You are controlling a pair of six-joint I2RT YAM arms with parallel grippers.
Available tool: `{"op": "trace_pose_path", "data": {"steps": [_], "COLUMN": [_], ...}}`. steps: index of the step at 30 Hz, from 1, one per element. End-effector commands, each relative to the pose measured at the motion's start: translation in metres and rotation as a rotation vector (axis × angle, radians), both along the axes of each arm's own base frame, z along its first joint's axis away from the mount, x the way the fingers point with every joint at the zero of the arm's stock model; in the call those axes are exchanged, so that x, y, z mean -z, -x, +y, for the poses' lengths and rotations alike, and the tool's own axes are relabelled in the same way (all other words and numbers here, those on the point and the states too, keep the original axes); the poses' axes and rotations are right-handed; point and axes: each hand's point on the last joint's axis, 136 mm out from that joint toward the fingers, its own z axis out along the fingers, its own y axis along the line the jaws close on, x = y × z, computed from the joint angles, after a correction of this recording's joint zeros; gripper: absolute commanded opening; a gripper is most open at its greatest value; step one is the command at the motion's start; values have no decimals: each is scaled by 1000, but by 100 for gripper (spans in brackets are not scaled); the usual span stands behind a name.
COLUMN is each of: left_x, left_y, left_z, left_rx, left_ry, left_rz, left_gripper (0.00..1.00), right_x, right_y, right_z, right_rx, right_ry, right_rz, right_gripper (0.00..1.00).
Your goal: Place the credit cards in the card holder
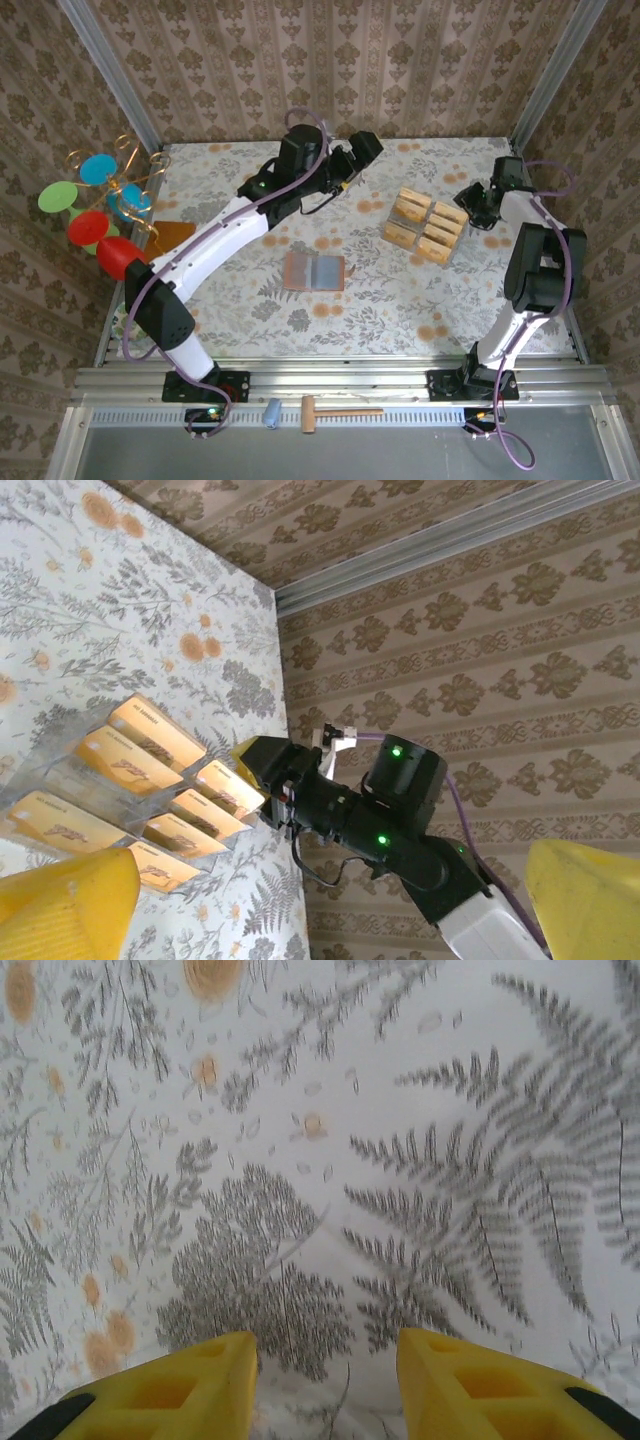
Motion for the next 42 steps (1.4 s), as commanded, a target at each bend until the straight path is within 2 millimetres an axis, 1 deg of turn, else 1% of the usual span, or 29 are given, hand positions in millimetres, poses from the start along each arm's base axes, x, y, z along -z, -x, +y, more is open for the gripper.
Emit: {"op": "trace_pose_path", "data": {"steps": [1, 6, 11, 14, 17, 20, 22, 23, 25, 27, 29, 31, 32, 35, 37, 39, 40, 41, 42], "left_x": [-24, -30, -23, -15, -6, 0, -6, -12, -19, -16, -12, -3, 1, 27, 47, 71, 81, 94, 103], "left_y": [9, 13, 17, 19, 20, 22, 24, 24, 24, 19, 14, 12, 10, 3, -2, -5, -7, -8, -10], "left_z": [5, 1, -2, -3, 3, 8, 14, 18, 26, 33, 39, 42, 45, 56, 69, 88, 97, 107, 116], "left_rx": [11, 41, 50, 59, 53, 57, 47, 38, 15, -2, -17, -34, -44, -75, -103, -137, -150, -163, -173], "left_ry": [29, 41, 40, 30, 11, -7, -20, -24, -35, -44, -55, -87, -95, -127, -166, -219, -240, -259, -264], "left_rz": [-72, -75, -54, -44, -31, -16, -29, -51, -89, -79, -72, -65, -56, -12, 7, 41, 52, 68, 69], "left_gripper": [100, 100, 100, 100, 100, 100, 100, 100, 100, 100, 100, 100, 100, 100, 100, 100, 100, 100, 100], "right_x": [5, 6, 6, 1, -13, -42, -59, -67, -81, -94, -98, -102, -100, -95, -90, -84, -83, -77, -74], "right_y": [19, 43, 70, 81, 83, 80, 78, 76, 73, 66, 65, 60, 56, 48, 45, 42, 41, 41, 40], "right_z": [21, 45, 68, 71, 66, 60, 58, 58, 61, 70, 82, 98, 109, 142, 162, 179, 185, 192, 197], "right_rx": [-14, -39, -68, -68, -58, -53, -57, -67, -98, -147, -207, -278, -320, -443, -519, -587, -613, -644, -671], "right_ry": [-42, -48, -35, -13, 21, 69, 96, 113, 141, 166, 185, 216, 233, 279, 323, 369, 390, 413, 437], "right_rz": [18, 19, 25, 21, 5, -53, -83, -95, -113, -132, -117, -116, -107, -82, -59, -36, -30, -12, 1], "right_gripper": [43, 43, 43, 43, 44, 44, 44, 45, 45, 45, 45, 45, 46, 45, 45, 45, 45, 45, 45]}}
